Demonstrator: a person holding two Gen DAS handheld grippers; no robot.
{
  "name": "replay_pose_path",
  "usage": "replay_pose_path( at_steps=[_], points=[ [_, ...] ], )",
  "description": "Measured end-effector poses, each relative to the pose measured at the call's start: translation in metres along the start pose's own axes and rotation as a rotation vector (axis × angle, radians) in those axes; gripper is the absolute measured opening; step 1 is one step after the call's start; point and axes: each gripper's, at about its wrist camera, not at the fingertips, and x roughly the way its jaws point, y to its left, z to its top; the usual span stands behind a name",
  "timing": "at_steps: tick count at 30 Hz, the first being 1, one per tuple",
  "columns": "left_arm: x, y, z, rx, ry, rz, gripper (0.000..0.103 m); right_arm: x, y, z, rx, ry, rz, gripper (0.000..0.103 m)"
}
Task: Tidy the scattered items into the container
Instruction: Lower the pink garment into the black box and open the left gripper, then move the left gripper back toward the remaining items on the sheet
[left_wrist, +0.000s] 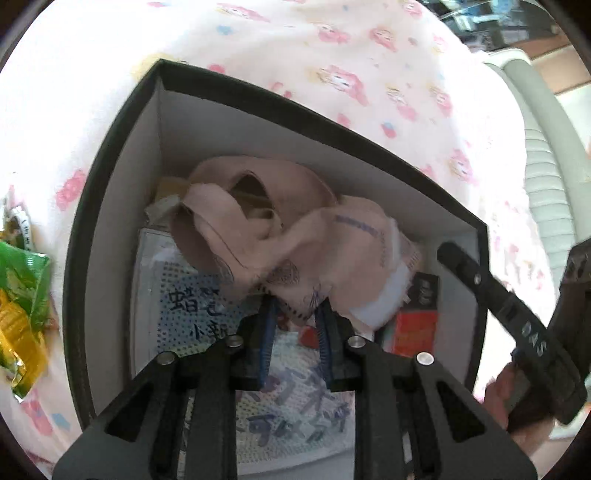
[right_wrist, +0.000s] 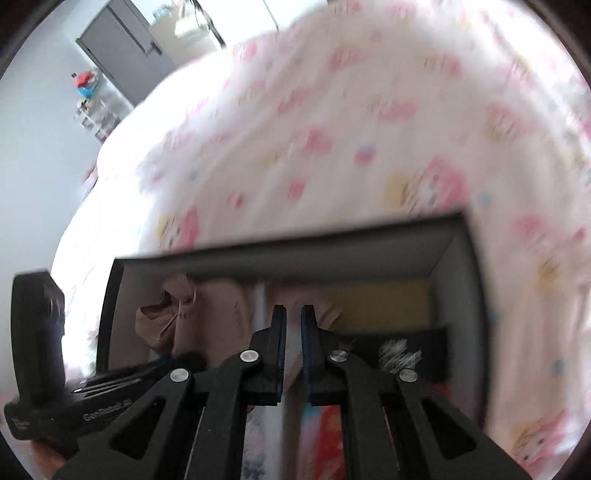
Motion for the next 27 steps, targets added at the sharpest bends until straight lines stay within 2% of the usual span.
replay_pose_path(
  at_steps=[2,5,7,9,11,13,15,17,18,21,24,27],
  points=[
    [-0.008,0.0,-0.003,0.008,-0.027,-0.01,0.019,-0.004,-0.004,-0.002,0.001,0.005,0.02,0.006],
    [-0.013,0.002,-0.003,0.013,-0.037,-0.063,0.019,0.007,-0.012,-0.009,0.073,0.114,0.149,0.006],
    [-0.003,0.012,0.005,-0.049,-0.036,-0.026,0.019,0.019,-0.011,-0.014,0.107,0.18,0.235,0.006],
    [0.009,0.013,0.012,-0.057,-0.004,-0.002,0.019,0.03,-0.007,-0.018,0.12,0.223,0.253,0.006],
    [0.005,0.008,0.009,-0.049,-0.018,-0.03,0.019,0.039,0.0,-0.02,0.092,0.25,0.244,0.006],
    [-0.004,0.003,-0.001,-0.023,-0.045,-0.064,0.021,0.044,0.009,-0.02,0.025,0.233,0.177,0.006],
    [-0.01,-0.001,-0.014,0.018,-0.059,-0.054,0.021,0.042,0.019,-0.02,-0.067,0.177,0.039,0.006],
    [-0.015,-0.004,-0.025,0.059,-0.066,-0.05,0.021,0.034,0.028,-0.021,-0.126,0.131,-0.042,0.006],
    [-0.019,-0.005,-0.032,0.076,-0.068,-0.064,0.022,0.026,0.033,-0.022,-0.146,0.103,-0.048,0.006],
    [-0.032,-0.004,-0.053,0.059,-0.05,-0.213,0.031,-0.002,0.052,-0.029,-0.185,0.01,-0.054,0.006],
    [-0.055,-0.014,-0.076,0.108,-0.13,-0.153,0.033,-0.025,0.069,-0.046,-0.213,-0.067,-0.114,0.006],
    [-0.072,-0.025,-0.097,0.176,-0.159,-0.119,0.033,-0.045,0.072,-0.06,-0.177,-0.08,-0.073,0.006]
  ],
)
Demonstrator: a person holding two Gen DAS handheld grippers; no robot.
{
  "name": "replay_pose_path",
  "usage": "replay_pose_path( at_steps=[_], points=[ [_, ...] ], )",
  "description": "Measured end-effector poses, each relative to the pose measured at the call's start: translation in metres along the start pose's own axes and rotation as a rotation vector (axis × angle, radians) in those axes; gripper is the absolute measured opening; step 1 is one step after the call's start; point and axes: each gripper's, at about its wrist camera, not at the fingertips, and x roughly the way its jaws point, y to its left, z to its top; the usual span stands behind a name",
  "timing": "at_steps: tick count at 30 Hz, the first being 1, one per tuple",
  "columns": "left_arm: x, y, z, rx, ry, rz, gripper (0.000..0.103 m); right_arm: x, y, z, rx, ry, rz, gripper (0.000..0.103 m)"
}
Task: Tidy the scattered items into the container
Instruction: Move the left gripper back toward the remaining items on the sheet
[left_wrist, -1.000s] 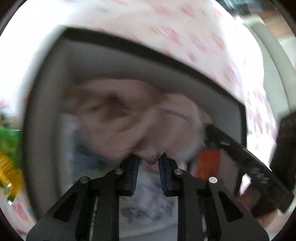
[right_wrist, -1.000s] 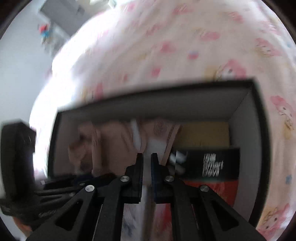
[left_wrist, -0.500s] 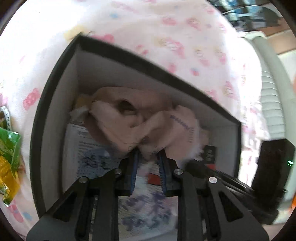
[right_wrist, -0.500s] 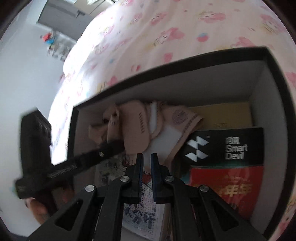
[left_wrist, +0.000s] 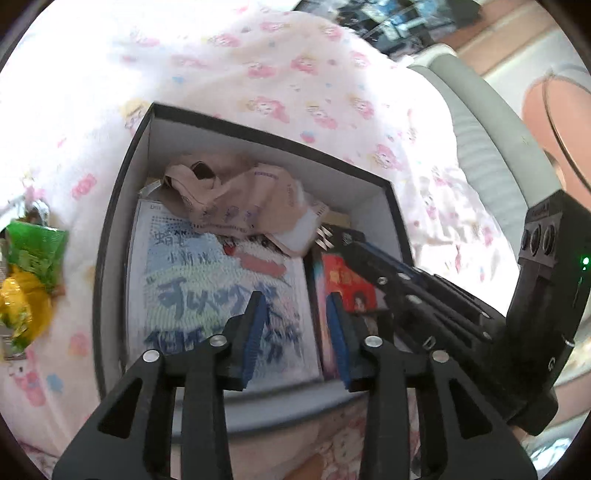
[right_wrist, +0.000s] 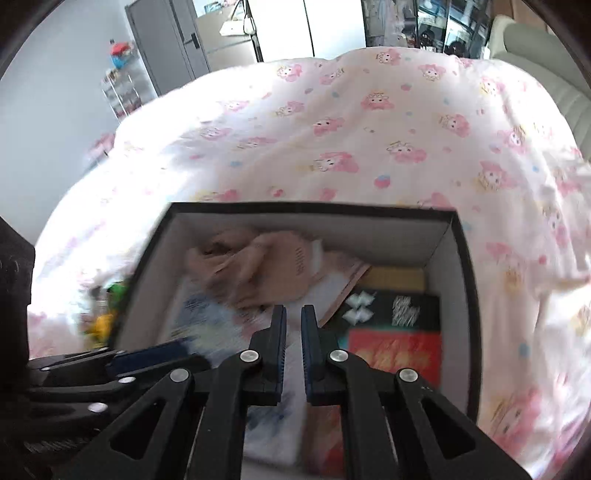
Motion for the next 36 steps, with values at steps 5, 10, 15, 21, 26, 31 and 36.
replay_pose_path(
  at_steps=[5,10,15,21,26,31,36],
  points=[
    [-0.03,-0.003,-0.022,0.076,-0.025,0.022,0.036,-0.023,0.015,-0.033,0.045,-0.045,-0.02,0.006],
    [-0.056,0.017,-0.047,0.051,-0.024,0.06,0.035,-0.041,0.045,-0.056,-0.015,-0.055,-0.011,0.006],
    [-0.082,0.044,-0.069,-0.006,-0.047,0.128,0.034,-0.045,0.085,-0.073,-0.094,-0.041,0.022,0.006],
    [-0.132,0.109,-0.083,-0.17,-0.1,0.185,0.036,-0.032,0.154,-0.074,-0.232,-0.009,0.157,0.006],
    [-0.135,0.179,-0.095,-0.382,-0.106,0.409,0.035,-0.007,0.206,-0.077,-0.258,0.049,0.264,0.006],
    [-0.112,0.232,-0.099,-0.498,-0.063,0.381,0.035,0.039,0.23,-0.104,-0.297,0.145,0.249,0.006],
    [-0.094,0.258,-0.071,-0.524,0.001,0.233,0.037,0.077,0.247,-0.115,-0.297,0.233,0.279,0.006]
  ],
)
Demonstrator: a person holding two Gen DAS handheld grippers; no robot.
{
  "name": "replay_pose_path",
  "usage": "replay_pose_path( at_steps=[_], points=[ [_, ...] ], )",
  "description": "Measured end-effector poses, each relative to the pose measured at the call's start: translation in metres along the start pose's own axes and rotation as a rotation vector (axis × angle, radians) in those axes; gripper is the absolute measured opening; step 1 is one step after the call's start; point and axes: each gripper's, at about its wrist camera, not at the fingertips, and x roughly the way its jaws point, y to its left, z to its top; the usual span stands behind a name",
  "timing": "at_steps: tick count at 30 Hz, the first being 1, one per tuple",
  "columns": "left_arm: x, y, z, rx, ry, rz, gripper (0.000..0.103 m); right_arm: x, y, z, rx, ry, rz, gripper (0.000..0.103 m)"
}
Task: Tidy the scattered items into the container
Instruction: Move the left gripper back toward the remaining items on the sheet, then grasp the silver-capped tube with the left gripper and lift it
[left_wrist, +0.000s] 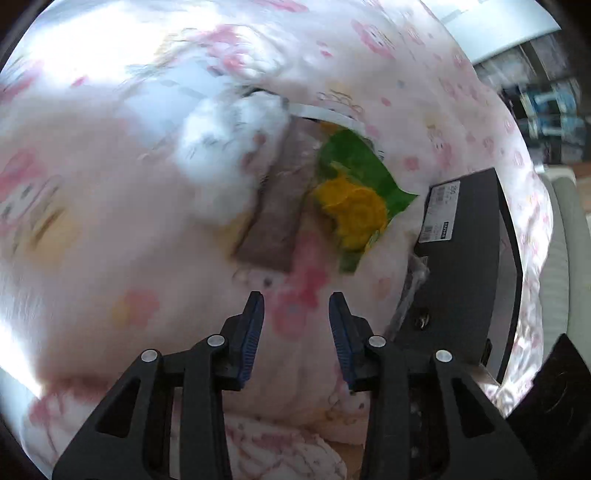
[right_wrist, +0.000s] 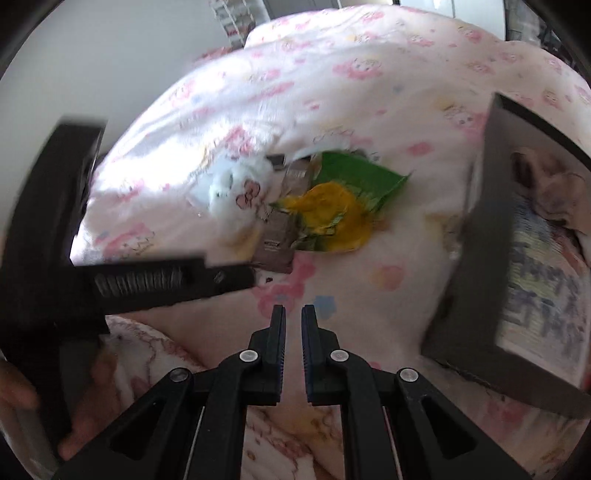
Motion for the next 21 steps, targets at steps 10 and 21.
replay_pose_path(
  at_steps=[10,21],
  points=[
    [0.051,0.02,0.038,-0.026,0.059,0.034,0.041,0.072,-0.003,0.032,0.11,0.067,0.07,0.007],
    [0.053,0.012,0.029,-0.008,0.064,-0.024,0.029,0.086,-0.001,0.034,0.116,0.046,0.139,0.006]
  ],
)
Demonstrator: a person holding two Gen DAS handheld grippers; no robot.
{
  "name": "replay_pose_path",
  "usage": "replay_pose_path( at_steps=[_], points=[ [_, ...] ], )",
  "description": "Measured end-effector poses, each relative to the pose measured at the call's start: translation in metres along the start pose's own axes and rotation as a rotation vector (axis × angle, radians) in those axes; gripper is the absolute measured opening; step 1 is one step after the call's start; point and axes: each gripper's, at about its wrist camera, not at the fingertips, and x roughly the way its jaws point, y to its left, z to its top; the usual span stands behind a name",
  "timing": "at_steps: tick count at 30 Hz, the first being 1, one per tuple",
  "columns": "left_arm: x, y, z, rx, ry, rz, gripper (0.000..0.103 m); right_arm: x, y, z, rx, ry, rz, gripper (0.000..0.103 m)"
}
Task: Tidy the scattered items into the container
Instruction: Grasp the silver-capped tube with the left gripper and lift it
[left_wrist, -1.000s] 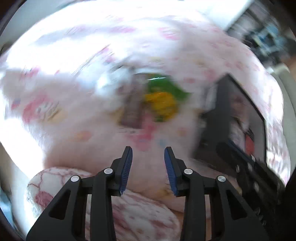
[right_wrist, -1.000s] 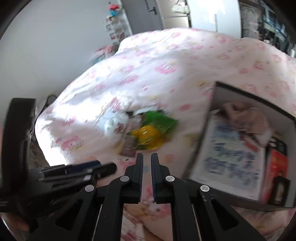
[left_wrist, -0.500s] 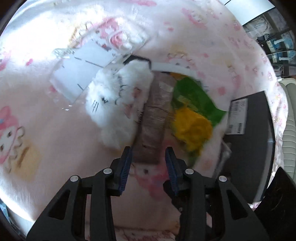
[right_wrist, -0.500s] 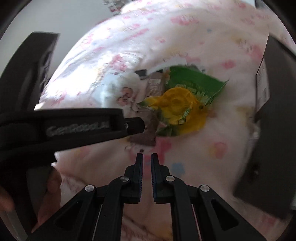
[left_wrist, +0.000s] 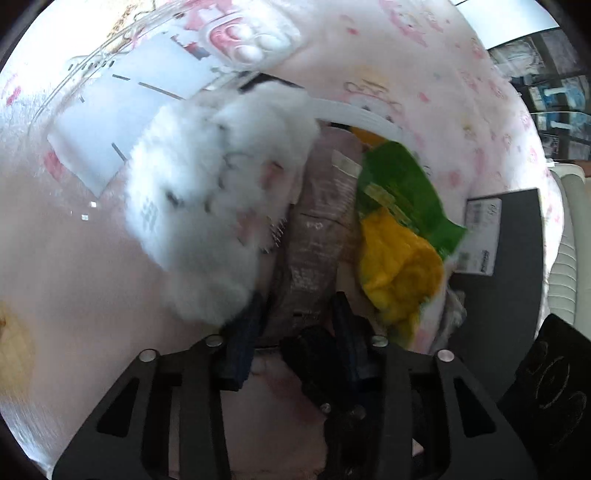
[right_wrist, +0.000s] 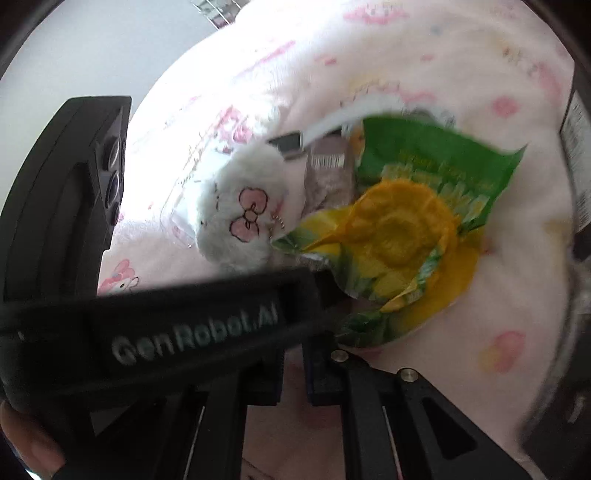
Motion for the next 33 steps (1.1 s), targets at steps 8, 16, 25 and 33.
replay_pose_path(
  at_steps=[8,16,25,33],
  points=[
    [-0.015,-0.024,-0.034,0.046,0.016,-0.037,0.017,-0.038,-0.001,-0.028,-0.004,-0.008,0.003,0.006],
    [0.002,-0.016,-0.025,-0.031,-0.012,0.023,0.025,-0.048,-0.012,-0.03,0.031,-0.011,-0.02,0.007],
    [0.032,-0.009,-0.006,-0.106,0.009,-0.02,0.04,-0.022,-0.01,-0.013,0.006,0.036,-0.034,0.01],
    [0.017,-0.027,-0.03,-0.038,0.001,-0.074,0.027,-0.036,-0.004,-0.024,-0.013,0.001,0.018,0.01]
  ],
)
